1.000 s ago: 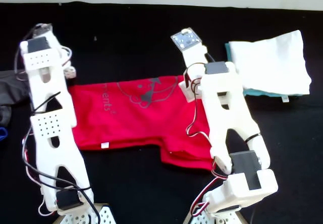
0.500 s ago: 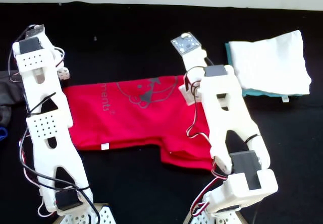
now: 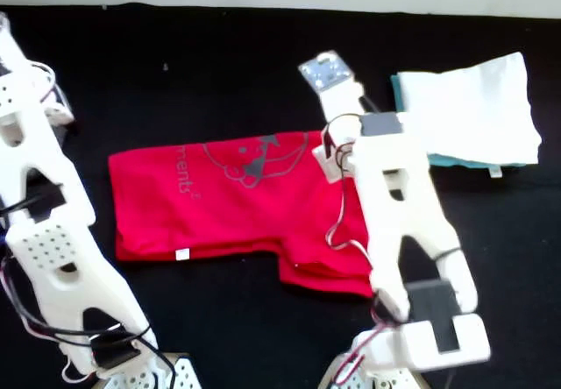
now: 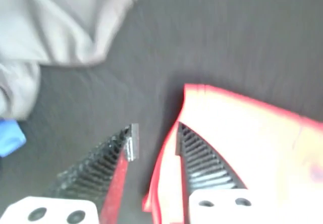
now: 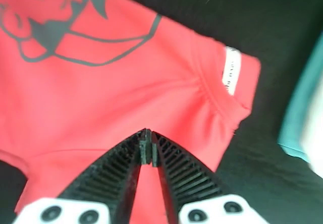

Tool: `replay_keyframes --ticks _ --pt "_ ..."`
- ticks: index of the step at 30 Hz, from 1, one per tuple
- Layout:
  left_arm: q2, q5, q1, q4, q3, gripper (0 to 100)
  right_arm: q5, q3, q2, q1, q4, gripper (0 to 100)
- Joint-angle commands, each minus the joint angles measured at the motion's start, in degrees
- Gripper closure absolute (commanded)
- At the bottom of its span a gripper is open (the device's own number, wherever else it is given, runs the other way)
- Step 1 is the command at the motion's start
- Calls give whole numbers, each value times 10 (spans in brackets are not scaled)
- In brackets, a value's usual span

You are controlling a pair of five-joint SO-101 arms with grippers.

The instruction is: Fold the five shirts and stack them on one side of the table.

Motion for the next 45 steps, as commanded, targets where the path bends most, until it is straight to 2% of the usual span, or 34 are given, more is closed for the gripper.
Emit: replay_keyframes --ticks 1,3,6,10,17,20,23,31,37,45 --pt "-102 -34 42 4 167 959 -6 14 -92 -7 23 993" --pt "-146 -49 54 4 234 991 -6 47 -127 -6 27 993" --pt "-208 -83 63 4 318 985 -6 116 -167 -6 15 993" --pt "-256 -104 100 0 419 987 -5 211 -195 -6 -44 993" --pt "-258 -104 159 -134 554 987 -3 298 -201 -6 -102 993" --pt "-262 -105 159 -156 625 987 -3 312 -201 -5 -102 993" --pt "-263 -138 148 -160 685 987 -3 321 -201 -4 -102 993" --pt "-263 -144 75 -157 715 987 -3 325 -201 -6 -102 993" --pt "-263 -145 69 -112 717 987 -5 320 -204 -6 -100 993" --pt "-273 -189 45 -97 712 987 -5 343 -335 -7 -77 993"
